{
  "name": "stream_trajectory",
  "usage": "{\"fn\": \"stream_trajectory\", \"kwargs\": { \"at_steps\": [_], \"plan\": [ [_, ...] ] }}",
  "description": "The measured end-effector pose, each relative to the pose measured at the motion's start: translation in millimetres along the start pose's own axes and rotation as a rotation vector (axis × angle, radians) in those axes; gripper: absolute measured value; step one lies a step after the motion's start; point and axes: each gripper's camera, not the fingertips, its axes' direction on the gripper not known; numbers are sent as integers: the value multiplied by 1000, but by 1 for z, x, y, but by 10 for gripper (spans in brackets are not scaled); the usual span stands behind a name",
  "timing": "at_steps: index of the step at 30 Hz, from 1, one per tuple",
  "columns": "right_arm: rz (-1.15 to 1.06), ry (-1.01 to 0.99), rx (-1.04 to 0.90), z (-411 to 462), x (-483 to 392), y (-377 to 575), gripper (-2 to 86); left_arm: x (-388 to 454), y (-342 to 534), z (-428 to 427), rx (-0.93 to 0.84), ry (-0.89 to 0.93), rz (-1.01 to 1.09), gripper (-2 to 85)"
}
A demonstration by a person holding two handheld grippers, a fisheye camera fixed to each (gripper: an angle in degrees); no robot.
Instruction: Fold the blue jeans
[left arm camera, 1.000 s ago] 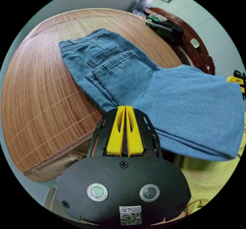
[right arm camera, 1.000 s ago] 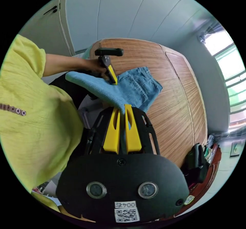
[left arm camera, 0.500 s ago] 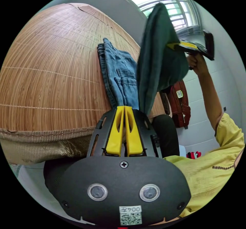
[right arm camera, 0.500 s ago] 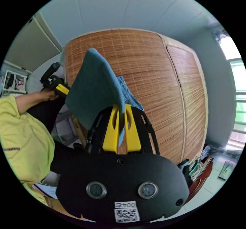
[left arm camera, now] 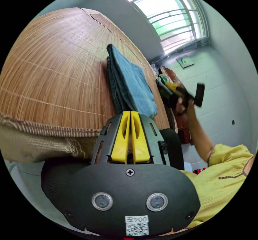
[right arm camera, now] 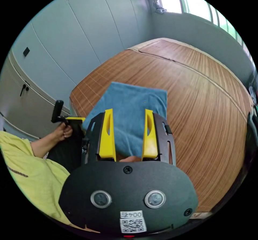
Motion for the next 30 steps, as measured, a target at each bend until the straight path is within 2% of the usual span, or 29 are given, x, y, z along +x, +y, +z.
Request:
{"fn": "stream_trajectory", "kwargs": {
  "at_steps": [2,5,11,16,19,23,27,30],
  "plan": [
    [45,60,9,10,2,56,172,-4,16,-15,87,56,-60,12],
    [112,44,-4,24,12,96,181,5,31,-16,116,82,-70,32],
    [112,71,-68,44,25,107,181,41,50,0,172,-9,-19,82],
    [116,84,-5,34,35,116,179,47,57,26,152,-70,-81,69],
    [119,88,1,26,42,114,178,68,53,40,133,-223,-114,42],
    [127,67,3,14,54,111,174,113,32,56,64,-498,1,25],
    [116,22,16,5,64,109,169,89,23,69,-6,-503,-28,20],
    [102,19,0,-9,73,105,168,80,19,73,-44,-402,-63,19]
  ]
}}
